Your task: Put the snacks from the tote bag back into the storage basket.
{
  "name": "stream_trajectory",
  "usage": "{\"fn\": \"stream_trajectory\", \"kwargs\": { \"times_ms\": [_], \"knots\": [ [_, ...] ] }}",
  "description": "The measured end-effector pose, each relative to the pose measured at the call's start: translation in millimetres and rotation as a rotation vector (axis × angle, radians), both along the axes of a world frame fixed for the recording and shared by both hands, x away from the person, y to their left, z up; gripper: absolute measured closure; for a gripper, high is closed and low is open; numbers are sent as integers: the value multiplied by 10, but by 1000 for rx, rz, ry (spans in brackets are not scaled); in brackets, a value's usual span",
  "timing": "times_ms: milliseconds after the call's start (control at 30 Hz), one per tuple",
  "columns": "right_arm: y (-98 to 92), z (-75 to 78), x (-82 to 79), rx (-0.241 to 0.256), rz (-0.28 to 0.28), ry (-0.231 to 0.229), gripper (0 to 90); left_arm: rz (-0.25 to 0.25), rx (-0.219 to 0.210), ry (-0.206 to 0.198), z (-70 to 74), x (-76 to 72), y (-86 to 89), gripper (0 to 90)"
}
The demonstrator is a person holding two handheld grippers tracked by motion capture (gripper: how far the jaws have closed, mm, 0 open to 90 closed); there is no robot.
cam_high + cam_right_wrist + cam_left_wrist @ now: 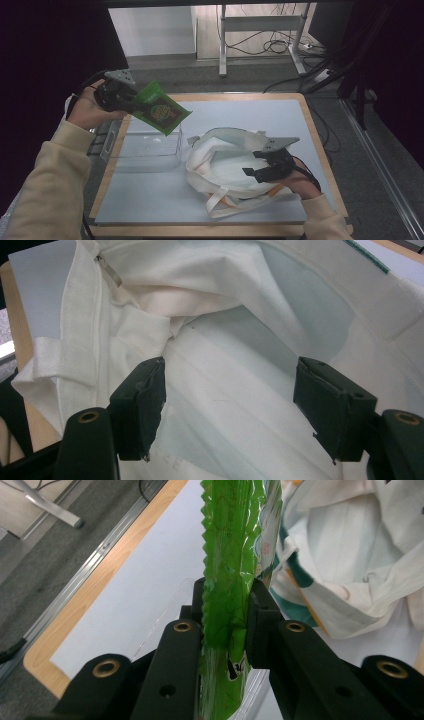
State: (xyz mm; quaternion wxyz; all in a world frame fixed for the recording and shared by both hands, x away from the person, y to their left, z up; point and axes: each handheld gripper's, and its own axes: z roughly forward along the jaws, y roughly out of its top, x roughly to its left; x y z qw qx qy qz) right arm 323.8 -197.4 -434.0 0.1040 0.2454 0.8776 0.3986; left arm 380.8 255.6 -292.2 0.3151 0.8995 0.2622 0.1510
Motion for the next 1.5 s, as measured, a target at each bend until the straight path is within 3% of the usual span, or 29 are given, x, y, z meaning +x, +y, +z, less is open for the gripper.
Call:
{"fn": "stream_trajectory", "kwargs": {
  "times_ms": [133, 333, 533, 633, 767, 933, 1333, 1500],
  "knots": [
    [-1, 1, 1, 1, 0, -1, 289, 7, 21, 9, -16, 53, 31, 791],
    [-5, -4, 12, 0, -1, -1, 288, 24, 20, 11, -44, 151, 81, 790],
    [-7, -14, 16, -1, -2, 1, 288, 42, 31, 32, -154, 231, 159, 790],
    [-1, -26, 19, -4, 10, -2, 286, 42, 1, 41, -226, 289, 218, 791],
    [18, -45, 22, -12, 17, 1, 286, 51, -3, 55, -321, 355, 271, 791],
    [12, -60, 34, -14, 14, 4, 286, 50, 21, 65, -396, 373, 296, 791],
    [3, -57, 34, -15, 12, 2, 284, 59, 26, 69, -441, 357, 359, 791],
    [-7, -50, 37, -11, 9, 0, 284, 55, 64, 81, -507, 381, 350, 791]
  ]
}}
